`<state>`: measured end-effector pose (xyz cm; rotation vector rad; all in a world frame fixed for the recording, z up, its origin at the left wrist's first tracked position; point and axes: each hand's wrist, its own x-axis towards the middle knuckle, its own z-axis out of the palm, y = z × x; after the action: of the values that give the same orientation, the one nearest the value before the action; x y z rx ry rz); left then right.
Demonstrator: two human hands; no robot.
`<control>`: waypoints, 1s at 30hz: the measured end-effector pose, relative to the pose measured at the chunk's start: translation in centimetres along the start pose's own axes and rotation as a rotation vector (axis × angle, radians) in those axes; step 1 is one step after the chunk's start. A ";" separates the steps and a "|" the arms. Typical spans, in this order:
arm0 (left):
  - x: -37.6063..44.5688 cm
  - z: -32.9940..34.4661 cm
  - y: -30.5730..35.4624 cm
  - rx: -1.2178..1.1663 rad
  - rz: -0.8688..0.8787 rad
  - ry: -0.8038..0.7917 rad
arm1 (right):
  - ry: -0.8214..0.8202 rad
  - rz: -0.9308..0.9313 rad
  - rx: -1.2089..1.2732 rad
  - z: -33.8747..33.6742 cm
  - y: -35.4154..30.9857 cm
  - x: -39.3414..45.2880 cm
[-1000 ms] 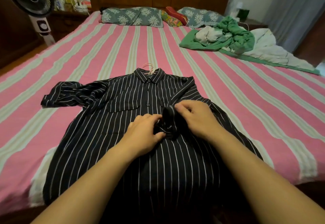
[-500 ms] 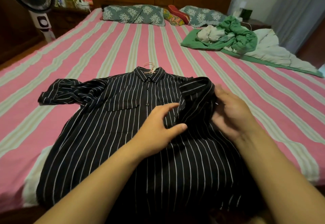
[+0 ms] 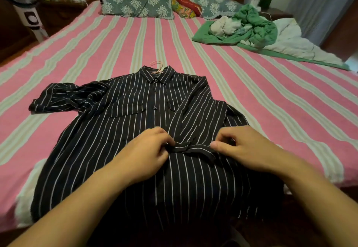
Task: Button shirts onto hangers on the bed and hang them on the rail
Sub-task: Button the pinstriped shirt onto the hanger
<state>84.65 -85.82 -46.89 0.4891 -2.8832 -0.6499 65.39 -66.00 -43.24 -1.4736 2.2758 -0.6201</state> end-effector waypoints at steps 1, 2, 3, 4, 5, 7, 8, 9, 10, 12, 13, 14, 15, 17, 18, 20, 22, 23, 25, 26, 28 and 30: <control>0.0 -0.1 -0.1 -0.022 0.003 0.040 | 0.077 -0.025 -0.017 0.0 0.0 0.0; 0.2 -0.2 -0.2 -0.025 0.019 0.069 | 0.138 -0.060 -0.038 0.0 -0.1 0.0; 0.4 -0.1 -0.3 -0.016 0.053 0.086 | 0.161 -0.091 -0.054 0.1 -0.3 -0.1; 0.6 0.0 -0.4 -0.002 0.099 0.095 | 0.141 -0.110 -0.074 0.3 -0.6 0.0; 0.9 0.1 -0.3 0.011 0.143 0.096 | 0.102 -0.120 -0.104 0.7 -0.9 0.1; 1.6 0.3 0.0 0.023 0.205 0.087 | 0.017 -0.134 -0.222 1.9 -1.6 0.7; 2.0 0.3 0.1 0.014 0.213 0.069 | -0.005 -0.147 -0.288 2.6 -1.9 1.0; 2.3 0.2 0.2 0.004 0.212 0.036 | -0.013 -0.155 -0.336 3.1 -2.2 1.4; 2.5 0.2 0.1 0.001 0.220 0.004 | -0.018 -0.149 -0.355 3.2 -2.5 1.7; 2.8 0.3 -0.1 0.013 0.244 -0.021 | -0.032 -0.106 -0.335 3.0 -2.8 2.2; 2.8 0.4 -0.2 0.013 0.238 -0.021 | -0.040 -0.087 -0.319 2.7 -2.9 2.4; 2.8 0.5 -0.1 0.008 0.223 -0.015 | -0.048 -0.077 -0.308 2.6 -3.0 2.6; 2.7 0.7 0.1 0.005 0.204 -0.005 | -0.053 -0.078 -0.304 2.6 -3.0 2.6; 2.8 1.2 0.5 0.002 0.161 0.026 | -0.054 -0.076 -0.287 2.6 -2.9 2.7; 2.8 1.4 0.7 -0.014 0.132 0.045 | -0.038 -0.075 -0.256 2.5 -2.9 2.6; 3.1 1.4 0.9 -0.108 0.010 0.091 | 0.031 -0.078 -0.147 2.0 -2.6 2.6; 3.5 1.0 1.0 -0.239 -0.155 0.171 | 0.108 -0.071 -0.045 1.4 -2.3 2.4; 3.6 0.8 1.1 -0.306 -0.223 0.226 | 0.138 -0.058 -0.008 1.2 -2.2 2.4; 3.7 0.6 1.2 -0.450 -0.308 0.300 | 0.163 -0.061 0.013 1.2 -1.9 2.2; 3.7 0.5 1.3 -0.517 -0.323 0.311 | 0.157 -0.082 0.001 1.3 -1.8 2.1; 3.6 0.6 1.5 -0.647 -0.321 0.280 | 0.132 -0.137 -0.056 1.5 -1.6 2.0; 3.5 0.7 1.8 -0.808 -0.311 0.213 | 0.134 -0.175 -0.095 1.6 -1.7 2.2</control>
<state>80.69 -85.20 -46.50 0.7992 -2.0992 -1.5817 66.65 -68.90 -43.83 -1.7399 2.3203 -0.6881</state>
